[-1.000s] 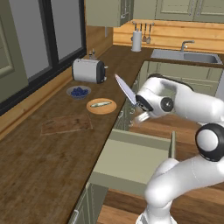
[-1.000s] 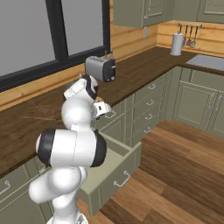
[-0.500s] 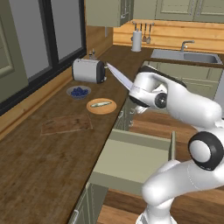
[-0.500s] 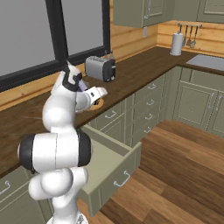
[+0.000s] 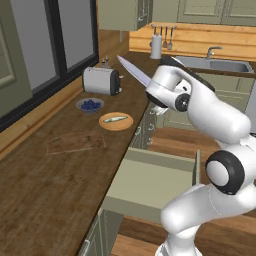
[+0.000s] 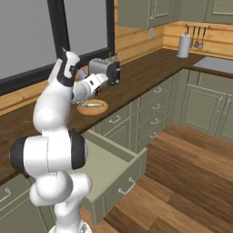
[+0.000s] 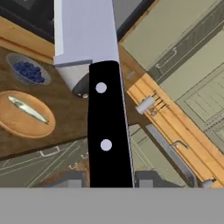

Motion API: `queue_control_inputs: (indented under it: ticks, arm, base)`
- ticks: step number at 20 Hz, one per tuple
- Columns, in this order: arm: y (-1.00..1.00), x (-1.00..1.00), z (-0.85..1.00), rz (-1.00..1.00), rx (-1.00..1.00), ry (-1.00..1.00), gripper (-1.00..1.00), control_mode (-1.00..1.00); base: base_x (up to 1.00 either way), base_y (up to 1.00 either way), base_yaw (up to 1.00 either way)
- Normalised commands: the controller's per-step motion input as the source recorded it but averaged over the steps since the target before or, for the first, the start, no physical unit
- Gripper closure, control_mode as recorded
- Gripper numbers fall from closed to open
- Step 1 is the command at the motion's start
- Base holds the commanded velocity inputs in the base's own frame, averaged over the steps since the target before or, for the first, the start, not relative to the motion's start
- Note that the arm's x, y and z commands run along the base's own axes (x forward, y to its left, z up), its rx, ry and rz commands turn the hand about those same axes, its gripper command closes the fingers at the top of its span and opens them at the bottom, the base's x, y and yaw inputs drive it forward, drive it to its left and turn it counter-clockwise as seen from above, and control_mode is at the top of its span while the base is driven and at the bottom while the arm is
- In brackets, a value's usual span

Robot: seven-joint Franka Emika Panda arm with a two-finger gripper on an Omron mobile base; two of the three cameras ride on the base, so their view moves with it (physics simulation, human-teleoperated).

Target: Pick up the knife from the drawer and place it on the cutting board. Then place the meat from the plate to the cutting board.

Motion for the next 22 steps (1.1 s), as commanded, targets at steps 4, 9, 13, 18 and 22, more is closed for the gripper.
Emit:
queue_control_inputs:
  ticks: [4, 9, 13, 18, 22]
  arm:
    - [-0.03, 0.00, 0.76, 0.00, -0.18, -0.35, 1.00, -1.00]
    - [0.00, -0.08, 0.61, -0.05, -0.20, -0.48, 1.00, -1.00]
    - [0.00, -0.26, 0.49, -0.08, -0.21, -0.56, 1.00, -1.00]
    - [0.00, -0.27, 0.23, -0.10, -0.32, -0.50, 1.00, -1.00]
    - [0.00, -0.01, 0.00, -0.01, -0.44, -0.03, 1.00, -1.00]
  base:
    - [0.00, 0.00, 0.00]
    - [0.00, 0.00, 0.00]
    - [0.00, 0.00, 0.00]
    - [0.00, 0.00, 0.00]
    - [0.00, 0.00, 0.00]
